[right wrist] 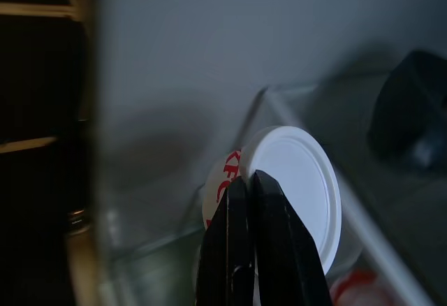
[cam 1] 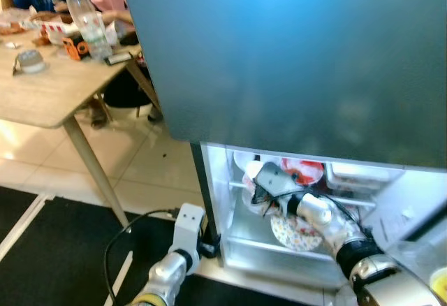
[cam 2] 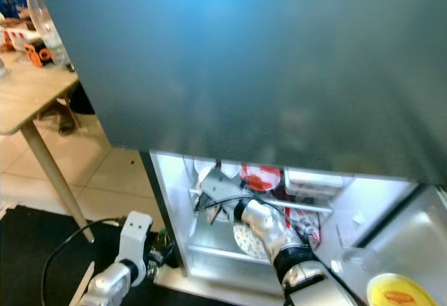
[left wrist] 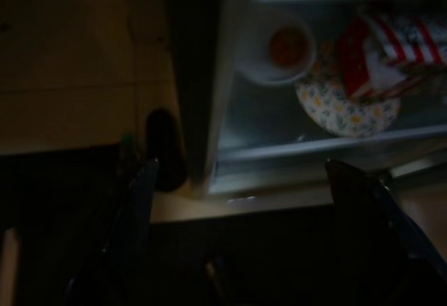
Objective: Restocking fridge
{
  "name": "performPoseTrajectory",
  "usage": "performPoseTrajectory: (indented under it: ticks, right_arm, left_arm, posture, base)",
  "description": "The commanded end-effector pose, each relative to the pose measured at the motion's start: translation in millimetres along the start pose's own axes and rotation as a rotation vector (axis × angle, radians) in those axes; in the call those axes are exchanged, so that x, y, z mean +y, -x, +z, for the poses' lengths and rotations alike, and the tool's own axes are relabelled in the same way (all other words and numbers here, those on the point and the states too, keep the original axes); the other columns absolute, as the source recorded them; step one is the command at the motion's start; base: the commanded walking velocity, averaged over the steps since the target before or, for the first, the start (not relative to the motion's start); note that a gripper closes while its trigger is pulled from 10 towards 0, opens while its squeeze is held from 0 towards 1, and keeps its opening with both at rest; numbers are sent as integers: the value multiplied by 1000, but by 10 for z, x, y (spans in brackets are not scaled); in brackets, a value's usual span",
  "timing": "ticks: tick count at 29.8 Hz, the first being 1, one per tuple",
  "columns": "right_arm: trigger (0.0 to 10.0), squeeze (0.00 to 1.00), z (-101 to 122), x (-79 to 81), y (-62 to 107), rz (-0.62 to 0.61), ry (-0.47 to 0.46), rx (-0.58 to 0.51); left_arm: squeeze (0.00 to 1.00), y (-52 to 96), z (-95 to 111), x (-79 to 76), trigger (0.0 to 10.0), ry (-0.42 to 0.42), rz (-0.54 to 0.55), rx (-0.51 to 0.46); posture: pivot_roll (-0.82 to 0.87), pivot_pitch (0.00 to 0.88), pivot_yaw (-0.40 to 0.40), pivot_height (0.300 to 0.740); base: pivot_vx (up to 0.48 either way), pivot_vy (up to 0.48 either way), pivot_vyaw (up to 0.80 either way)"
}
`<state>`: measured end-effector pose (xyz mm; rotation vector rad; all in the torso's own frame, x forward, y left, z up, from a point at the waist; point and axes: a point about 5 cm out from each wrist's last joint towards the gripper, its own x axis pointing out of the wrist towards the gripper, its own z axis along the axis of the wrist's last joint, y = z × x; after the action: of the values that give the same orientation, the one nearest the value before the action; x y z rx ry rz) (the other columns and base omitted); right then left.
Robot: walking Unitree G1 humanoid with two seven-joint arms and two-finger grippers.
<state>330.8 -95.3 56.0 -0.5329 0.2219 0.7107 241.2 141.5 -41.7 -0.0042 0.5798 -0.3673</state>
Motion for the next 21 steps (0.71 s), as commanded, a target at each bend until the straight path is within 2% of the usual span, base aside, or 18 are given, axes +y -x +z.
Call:
performPoseTrajectory:
  ticks: [1,2,4,8,16,21]
  right_arm:
    - [10000,0,-99,-8,34,-34,-9,42]
    - [10000,0,-99,-8,34,-34,-9,42]
    - [10000,0,-126,-9,44,-50,-12,50]
    - [10000,0,-140,-5,48,-56,-9,55]
    - [10000,0,-223,-12,93,-57,8,80]
    - [10000,0,-280,-50,143,-16,48,110]
  left_arm:
    - [0,0,13,11,10000,-14,-14,1]
    - [0,0,13,11,10000,-14,-14,1]
    - [0,-3,-1,-38,10000,-80,-59,17]
    - [0,-6,12,-37,10000,-74,-56,7]
    - [0,-5,29,-22,10000,-37,-58,-9]
    - [0,-10,33,-79,10000,-23,-109,-21]
  posture:
    - [-41,2,50,740]
    - [-41,2,50,740]
    - [-44,1,49,740]
    - [-44,1,49,740]
    - [-43,3,50,740]
    - [-43,3,50,740]
  base:
    - [0,0,0]
    - [0,0,0]
    - [0,-234,0]
    - [0,-469,0]
    - [0,0,0]
    - [0,0,0]
